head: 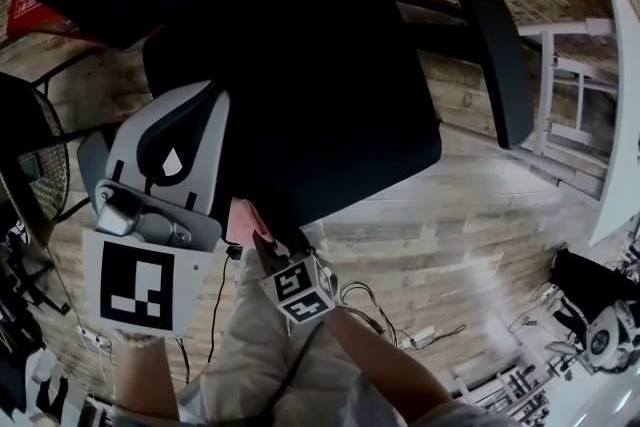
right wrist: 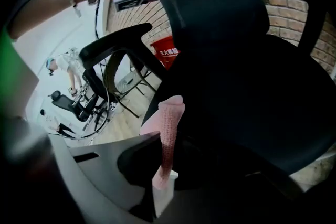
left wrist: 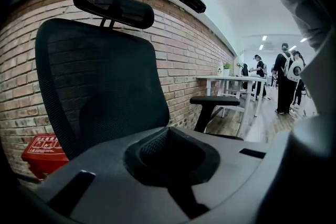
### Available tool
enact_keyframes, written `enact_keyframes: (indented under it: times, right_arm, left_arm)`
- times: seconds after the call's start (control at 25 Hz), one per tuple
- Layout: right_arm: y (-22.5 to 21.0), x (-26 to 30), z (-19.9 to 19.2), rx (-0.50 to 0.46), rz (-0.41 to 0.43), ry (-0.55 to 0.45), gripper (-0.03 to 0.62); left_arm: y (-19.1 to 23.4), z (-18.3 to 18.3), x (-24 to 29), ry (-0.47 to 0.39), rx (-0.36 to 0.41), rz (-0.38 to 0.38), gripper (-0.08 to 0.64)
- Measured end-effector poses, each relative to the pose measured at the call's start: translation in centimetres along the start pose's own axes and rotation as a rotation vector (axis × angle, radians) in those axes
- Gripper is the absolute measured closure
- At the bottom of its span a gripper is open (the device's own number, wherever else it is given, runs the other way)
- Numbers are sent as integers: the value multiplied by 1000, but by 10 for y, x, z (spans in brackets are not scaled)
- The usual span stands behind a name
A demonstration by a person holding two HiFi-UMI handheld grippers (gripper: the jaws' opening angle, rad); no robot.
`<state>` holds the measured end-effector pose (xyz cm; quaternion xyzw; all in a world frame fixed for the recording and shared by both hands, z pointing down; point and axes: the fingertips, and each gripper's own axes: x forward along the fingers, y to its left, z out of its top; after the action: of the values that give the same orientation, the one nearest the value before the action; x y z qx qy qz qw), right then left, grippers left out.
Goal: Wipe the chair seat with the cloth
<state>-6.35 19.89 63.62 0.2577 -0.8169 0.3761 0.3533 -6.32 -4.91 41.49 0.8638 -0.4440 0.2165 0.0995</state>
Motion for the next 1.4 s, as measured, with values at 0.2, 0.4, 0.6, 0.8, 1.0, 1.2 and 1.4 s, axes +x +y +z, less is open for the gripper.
enact_keyframes:
  times: [0.2,0.4,0.6,0.8,1.0,1.2,1.4]
  right_arm:
    - [-11,-4,-6,-7,-39,11,540]
    - [-56,-20,-15,6,-131,15,540]
    - [-113,-48,-20,5,-241,28,540]
    - [-173,-87,-31,23,-366,33,540]
    - [-237,-129,-41,34,-501,34,540]
    - [-286,-166,-53,65,-626,48,540]
    - [-300,-184,-58,96,-675,43,540]
  left_arm:
    - [-1,-1,-1,-4,-1,-2,541]
    - [-8,-1,2,2,-5,-11,541]
    - [-15,-2,7,14,6,-28,541]
    - [-24,-3,12,20,10,-43,541]
    - [-30,-4,16,29,17,-51,541]
    - [-38,-10,19,45,25,-63,541]
    - [-47,-9,16,51,25,-74,541]
